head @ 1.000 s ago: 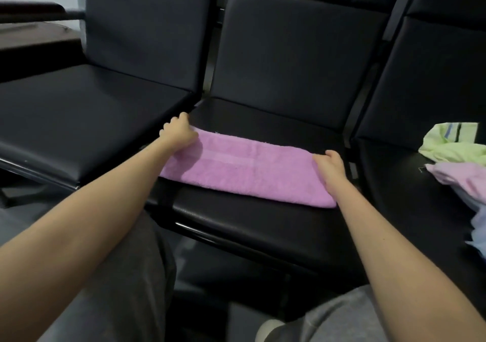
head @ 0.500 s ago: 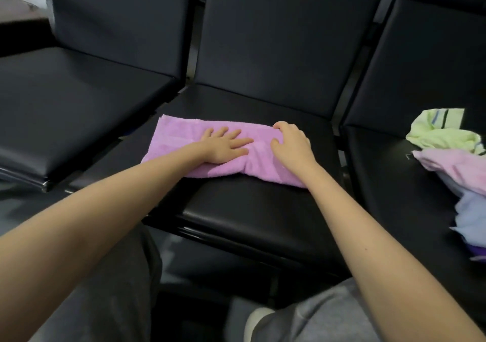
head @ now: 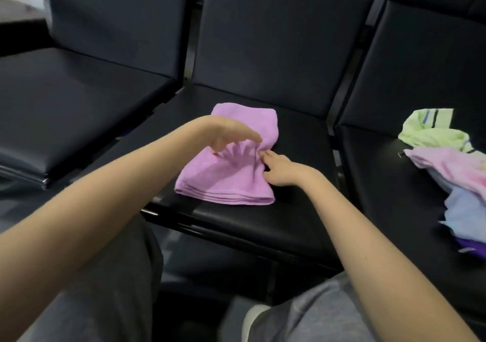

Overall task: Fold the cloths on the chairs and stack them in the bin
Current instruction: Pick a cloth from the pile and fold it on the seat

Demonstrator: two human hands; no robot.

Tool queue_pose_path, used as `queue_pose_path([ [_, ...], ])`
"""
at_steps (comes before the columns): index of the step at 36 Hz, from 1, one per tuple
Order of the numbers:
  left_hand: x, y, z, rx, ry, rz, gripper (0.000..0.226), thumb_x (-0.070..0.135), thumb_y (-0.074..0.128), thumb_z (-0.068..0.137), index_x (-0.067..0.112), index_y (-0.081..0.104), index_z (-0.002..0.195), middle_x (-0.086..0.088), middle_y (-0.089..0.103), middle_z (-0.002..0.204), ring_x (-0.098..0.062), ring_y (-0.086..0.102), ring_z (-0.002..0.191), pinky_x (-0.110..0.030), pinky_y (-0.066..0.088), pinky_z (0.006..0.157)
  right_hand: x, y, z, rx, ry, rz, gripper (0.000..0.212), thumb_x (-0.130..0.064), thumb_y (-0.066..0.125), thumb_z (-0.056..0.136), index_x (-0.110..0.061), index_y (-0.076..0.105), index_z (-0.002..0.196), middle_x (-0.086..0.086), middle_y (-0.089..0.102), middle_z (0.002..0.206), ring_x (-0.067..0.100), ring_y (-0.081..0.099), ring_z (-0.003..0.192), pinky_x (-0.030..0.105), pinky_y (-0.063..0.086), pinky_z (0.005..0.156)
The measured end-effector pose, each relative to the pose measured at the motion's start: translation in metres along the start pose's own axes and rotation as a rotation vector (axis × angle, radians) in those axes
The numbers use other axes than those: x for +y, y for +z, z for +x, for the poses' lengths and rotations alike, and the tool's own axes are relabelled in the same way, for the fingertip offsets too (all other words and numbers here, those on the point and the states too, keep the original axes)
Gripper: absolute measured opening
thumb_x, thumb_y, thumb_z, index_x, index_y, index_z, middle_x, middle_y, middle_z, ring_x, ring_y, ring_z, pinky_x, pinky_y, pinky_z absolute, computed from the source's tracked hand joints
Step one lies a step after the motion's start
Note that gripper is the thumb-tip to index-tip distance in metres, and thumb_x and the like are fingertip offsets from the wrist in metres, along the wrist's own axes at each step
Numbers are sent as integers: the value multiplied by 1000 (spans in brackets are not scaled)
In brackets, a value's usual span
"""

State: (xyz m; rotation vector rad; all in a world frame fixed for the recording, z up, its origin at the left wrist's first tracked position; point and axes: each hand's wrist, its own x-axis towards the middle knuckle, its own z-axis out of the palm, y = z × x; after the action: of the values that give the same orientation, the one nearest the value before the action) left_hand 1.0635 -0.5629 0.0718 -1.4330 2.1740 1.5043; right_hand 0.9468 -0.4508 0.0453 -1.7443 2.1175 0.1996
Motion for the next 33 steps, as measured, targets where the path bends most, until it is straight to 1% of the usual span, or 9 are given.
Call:
queue_pose_path([
  [3,-11,-9,-9,217,91,176,38,19,41,97,13,49,133,-8,49,125,-30,54,114,-37,52,80,10,-1,-2,38,43,66,68,-27,38,98,-15,-1,153,3,6,160,26,13,145,40,18,116],
  [7,-42,-31,-6,362,283,214,49,-5,34,87,12,56,127,-13,57,115,-29,64,92,-38,57,76,20,-1,-9,49,6,117,77,-30,46,96,-20,-5,152,1,1,160,27,13,145,43,20,116],
  [10,-70,-49,-2,468,344,532,51,-3,40,84,20,55,127,-8,57,116,-28,57,101,-34,47,84,21,1,-14,57,-61,98,80,-23,51,93,-26,-4,151,-1,-4,159,27,16,144,42,18,114],
  [12,-87,-56,1,409,331,644,57,-1,44,82,29,50,131,-6,50,117,-28,52,110,-35,44,90,21,4,-15,78,-91,84,80,-17,53,89,-29,1,149,-2,-2,157,28,23,139,41,20,110],
  [17,-102,-60,-6,209,337,507,82,11,64,82,38,21,147,-1,19,149,-23,33,133,-36,31,112,18,7,-14,126,-112,109,69,-13,52,86,-35,16,141,-4,2,152,28,33,130,41,24,106],
  [20,-101,-53,-13,193,314,631,93,23,68,82,49,7,146,-2,-4,157,-30,14,142,-43,21,115,17,4,-14,143,-119,169,58,-13,48,89,-39,24,134,-6,5,149,28,36,127,42,25,109],
  [23,-99,-39,-21,227,309,773,94,30,67,81,55,0,143,0,-10,157,-29,8,143,-46,14,113,19,4,-13,153,-133,228,49,-14,47,91,-41,32,129,-8,10,146,26,34,128,46,26,111],
  [29,-107,-35,-30,286,570,660,84,14,55,80,84,20,111,16,7,155,-12,0,141,-38,3,111,26,9,-12,254,-178,305,41,-14,44,95,-37,56,127,-7,23,151,21,29,134,41,24,114],
  [33,-104,-28,-27,176,708,624,60,23,38,70,48,51,123,14,35,146,-14,13,144,-31,14,116,26,4,-18,258,-260,523,55,5,39,89,-38,62,116,-7,39,146,8,27,137,20,20,108],
])
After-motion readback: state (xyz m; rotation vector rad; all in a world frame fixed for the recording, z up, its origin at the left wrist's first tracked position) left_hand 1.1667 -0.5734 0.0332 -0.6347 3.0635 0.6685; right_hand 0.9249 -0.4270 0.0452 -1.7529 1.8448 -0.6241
